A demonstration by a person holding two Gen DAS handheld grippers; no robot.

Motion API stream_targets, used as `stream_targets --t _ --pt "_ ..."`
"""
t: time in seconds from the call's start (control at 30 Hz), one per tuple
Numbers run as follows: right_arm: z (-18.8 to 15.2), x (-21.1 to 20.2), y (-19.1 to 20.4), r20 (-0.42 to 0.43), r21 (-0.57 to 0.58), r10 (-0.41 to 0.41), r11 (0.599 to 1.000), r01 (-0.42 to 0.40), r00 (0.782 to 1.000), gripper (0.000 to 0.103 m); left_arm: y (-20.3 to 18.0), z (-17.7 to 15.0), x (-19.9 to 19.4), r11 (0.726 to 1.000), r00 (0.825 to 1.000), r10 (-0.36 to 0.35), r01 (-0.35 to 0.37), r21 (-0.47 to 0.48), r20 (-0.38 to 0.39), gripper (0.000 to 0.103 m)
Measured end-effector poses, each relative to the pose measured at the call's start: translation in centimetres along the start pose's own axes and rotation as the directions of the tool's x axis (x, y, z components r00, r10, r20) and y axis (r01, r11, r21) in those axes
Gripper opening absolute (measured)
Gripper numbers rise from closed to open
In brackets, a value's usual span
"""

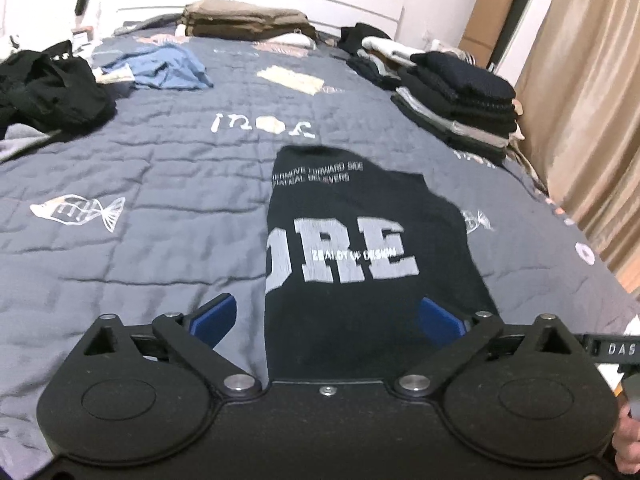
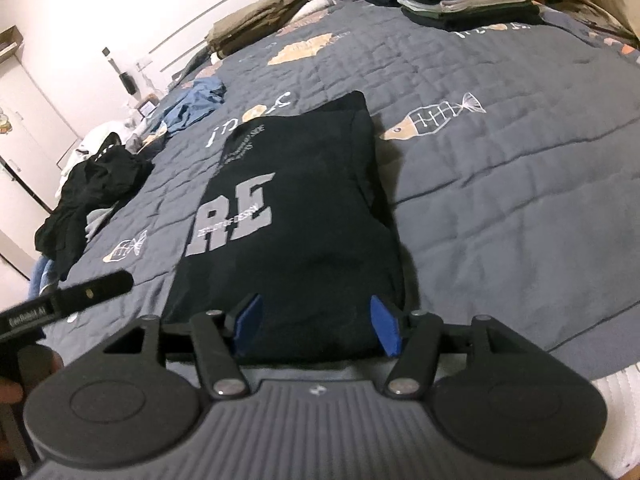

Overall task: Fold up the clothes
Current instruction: 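Move both open tools back over the edge of the folded black shirt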

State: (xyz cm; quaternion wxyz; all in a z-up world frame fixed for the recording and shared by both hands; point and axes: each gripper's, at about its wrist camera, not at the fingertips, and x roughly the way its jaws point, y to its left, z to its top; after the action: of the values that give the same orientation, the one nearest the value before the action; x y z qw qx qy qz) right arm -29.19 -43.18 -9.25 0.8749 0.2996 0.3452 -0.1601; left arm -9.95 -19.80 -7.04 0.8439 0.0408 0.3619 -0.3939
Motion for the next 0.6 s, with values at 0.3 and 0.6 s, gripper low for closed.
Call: stream_targets --t 0.3,0.6 --pt "0.3 -3.9 1.9 0.023 -0.040 -0.039 0.998 0.040 0.999 0.061 -2.3 1.8 -4.7 0.992 0.998 0.045 -0.049 0.115 0.037 0.103" --pt "0.9 -7.7 2.9 0.051 -0.054 -0.042 0.998 0.045 0.998 0.062 -3.5 2.6 -8.8 0.988 0.996 0.076 -0.081 0.128 0.047 0.103"
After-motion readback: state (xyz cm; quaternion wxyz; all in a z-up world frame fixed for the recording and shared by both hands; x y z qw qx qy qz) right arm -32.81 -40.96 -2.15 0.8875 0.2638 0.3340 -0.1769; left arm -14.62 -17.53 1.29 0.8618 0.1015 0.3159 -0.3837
